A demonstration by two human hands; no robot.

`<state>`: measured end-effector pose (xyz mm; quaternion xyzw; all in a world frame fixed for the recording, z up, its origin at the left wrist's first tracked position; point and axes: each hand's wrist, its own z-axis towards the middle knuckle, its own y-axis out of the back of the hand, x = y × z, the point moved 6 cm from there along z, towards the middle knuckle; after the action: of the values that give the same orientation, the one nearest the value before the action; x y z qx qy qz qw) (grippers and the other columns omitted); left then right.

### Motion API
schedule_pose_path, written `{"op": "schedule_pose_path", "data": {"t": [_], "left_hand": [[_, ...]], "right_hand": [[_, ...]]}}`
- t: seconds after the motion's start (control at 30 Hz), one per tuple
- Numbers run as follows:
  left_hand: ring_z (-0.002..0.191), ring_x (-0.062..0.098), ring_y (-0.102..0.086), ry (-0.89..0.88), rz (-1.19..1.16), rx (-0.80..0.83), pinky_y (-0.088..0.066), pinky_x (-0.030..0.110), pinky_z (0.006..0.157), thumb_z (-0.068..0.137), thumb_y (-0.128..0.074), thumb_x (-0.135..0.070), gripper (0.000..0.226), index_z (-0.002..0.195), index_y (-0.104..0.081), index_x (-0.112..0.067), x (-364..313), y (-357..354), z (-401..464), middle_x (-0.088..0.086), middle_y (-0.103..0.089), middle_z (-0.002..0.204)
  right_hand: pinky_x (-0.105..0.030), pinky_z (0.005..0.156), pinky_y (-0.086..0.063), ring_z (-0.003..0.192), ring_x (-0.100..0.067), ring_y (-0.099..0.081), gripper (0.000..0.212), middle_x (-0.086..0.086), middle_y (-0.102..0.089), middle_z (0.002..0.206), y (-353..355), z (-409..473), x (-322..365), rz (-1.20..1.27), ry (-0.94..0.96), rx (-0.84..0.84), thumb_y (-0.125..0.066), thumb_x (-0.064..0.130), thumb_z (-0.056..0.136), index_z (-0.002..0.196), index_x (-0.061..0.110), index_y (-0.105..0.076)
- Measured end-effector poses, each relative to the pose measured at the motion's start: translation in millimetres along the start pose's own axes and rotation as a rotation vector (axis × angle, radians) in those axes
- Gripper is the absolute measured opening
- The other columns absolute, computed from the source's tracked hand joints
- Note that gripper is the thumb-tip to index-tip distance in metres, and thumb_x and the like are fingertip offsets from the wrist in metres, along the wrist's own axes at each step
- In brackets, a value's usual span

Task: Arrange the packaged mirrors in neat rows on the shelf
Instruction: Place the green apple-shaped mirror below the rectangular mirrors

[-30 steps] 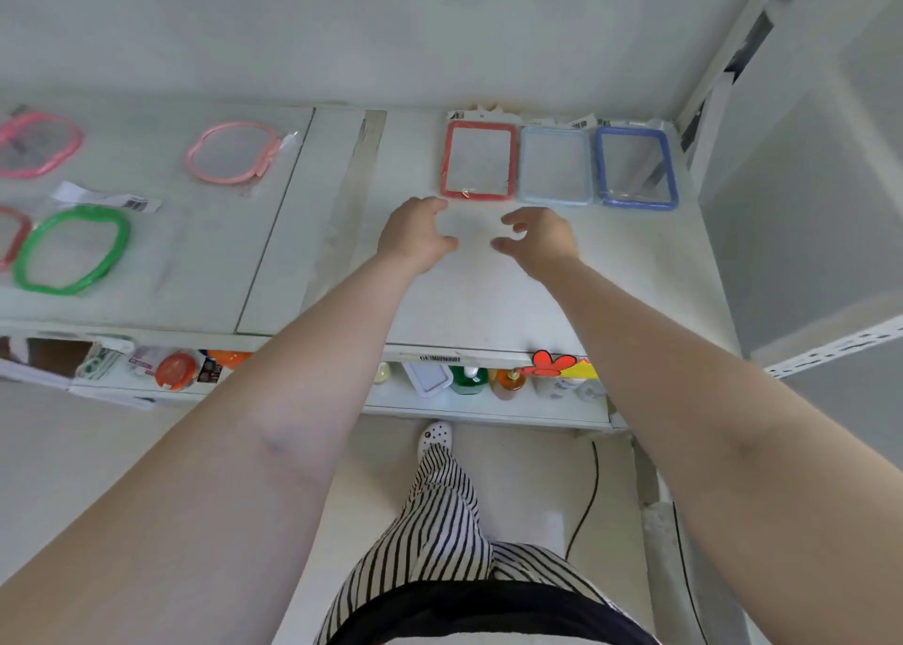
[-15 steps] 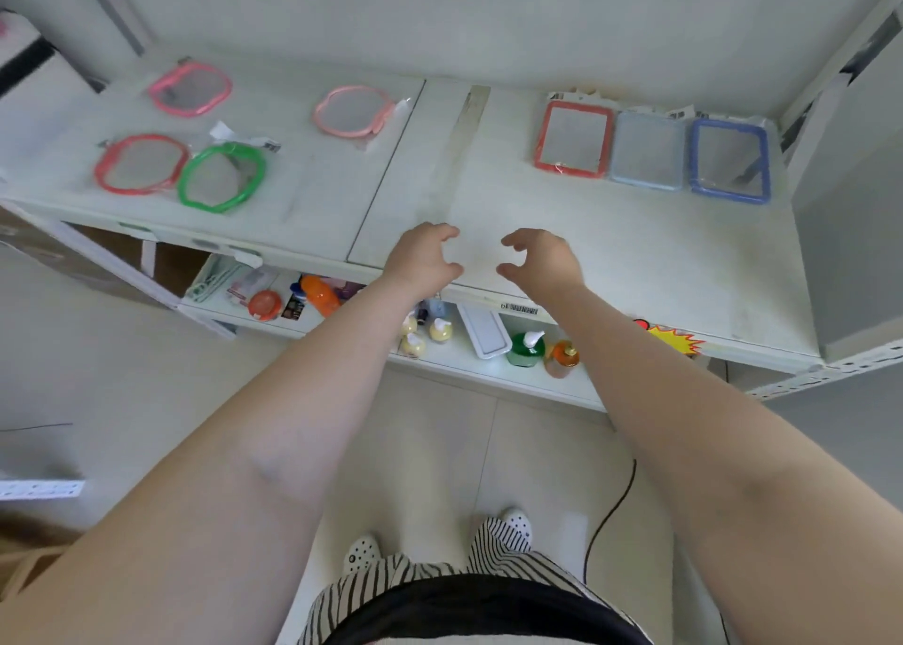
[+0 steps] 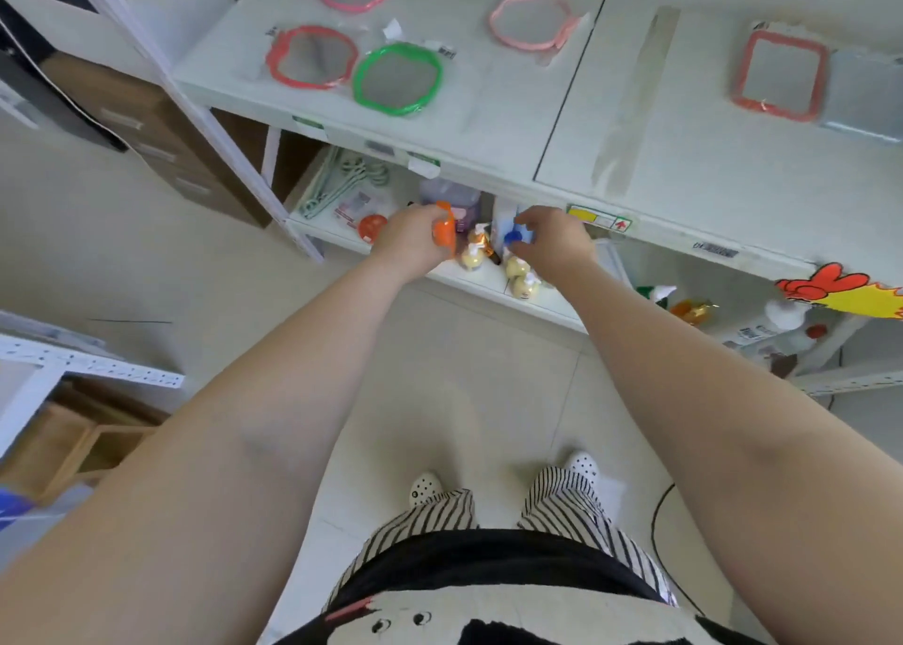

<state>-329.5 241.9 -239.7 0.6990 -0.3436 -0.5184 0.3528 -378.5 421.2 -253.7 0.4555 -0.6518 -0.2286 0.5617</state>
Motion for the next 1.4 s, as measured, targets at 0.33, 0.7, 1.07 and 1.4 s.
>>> {"op": "schedule_pose_path", "data": {"t": [0.33, 0.7, 1.07, 1.4], "left_hand": [[0.118, 0.027, -0.056, 0.082, -0.046, -0.027, -0.046, 0.033, 0.097, 0.081, -0.062, -0.014, 0.044, 0.125, -0.059, -0.014, 81.8, 51.6, 17.6, 0.007, -0.063, 0.125], [0.129, 0.025, -0.049, 0.122, -0.073, -0.104, -0.04, 0.032, 0.106, 0.083, -0.065, -0.014, 0.056, 0.137, -0.05, -0.012, 124.3, 120.7, 97.8, 0.009, -0.054, 0.139], [0.131, 0.023, -0.048, 0.096, -0.077, -0.107, -0.039, 0.033, 0.109, 0.085, -0.063, -0.016, 0.058, 0.14, -0.045, -0.014, 173.3, 166.6, 168.0, 0.007, -0.051, 0.14], [0.131, 0.027, -0.048, -0.108, 0.039, -0.008, -0.042, 0.035, 0.107, 0.082, -0.064, -0.018, 0.059, 0.139, -0.047, -0.016, 206.1, 216.2, 250.1, 0.007, -0.053, 0.141]], "right_hand": [[-0.033, 0.076, -0.053, 0.088, -0.023, -0.064, 0.032, 0.002, -0.069, 0.103, -42.5, 26.2, 93.7, -0.066, 0.035, 0.057, -0.059, 0.022, 0.081, 0.111, 0.025, -0.066], [-0.034, 0.092, -0.048, 0.114, -0.018, -0.057, 0.04, 0.002, -0.062, 0.124, -40.7, 129.6, 166.2, -0.041, 0.189, 0.035, -0.064, 0.025, 0.084, 0.124, 0.027, -0.06], [-0.037, 0.096, -0.048, 0.117, -0.022, -0.057, 0.044, -0.001, -0.063, 0.127, -50.1, 200.5, 229.5, -0.07, 0.194, 0.015, -0.069, 0.029, 0.084, 0.127, 0.023, -0.059], [-0.034, 0.097, -0.048, 0.117, -0.021, -0.058, 0.042, -0.001, -0.063, 0.127, -57.7, 243.2, 273.5, 0.026, -0.022, -0.125, -0.068, 0.027, 0.084, 0.125, 0.021, -0.061]]}}
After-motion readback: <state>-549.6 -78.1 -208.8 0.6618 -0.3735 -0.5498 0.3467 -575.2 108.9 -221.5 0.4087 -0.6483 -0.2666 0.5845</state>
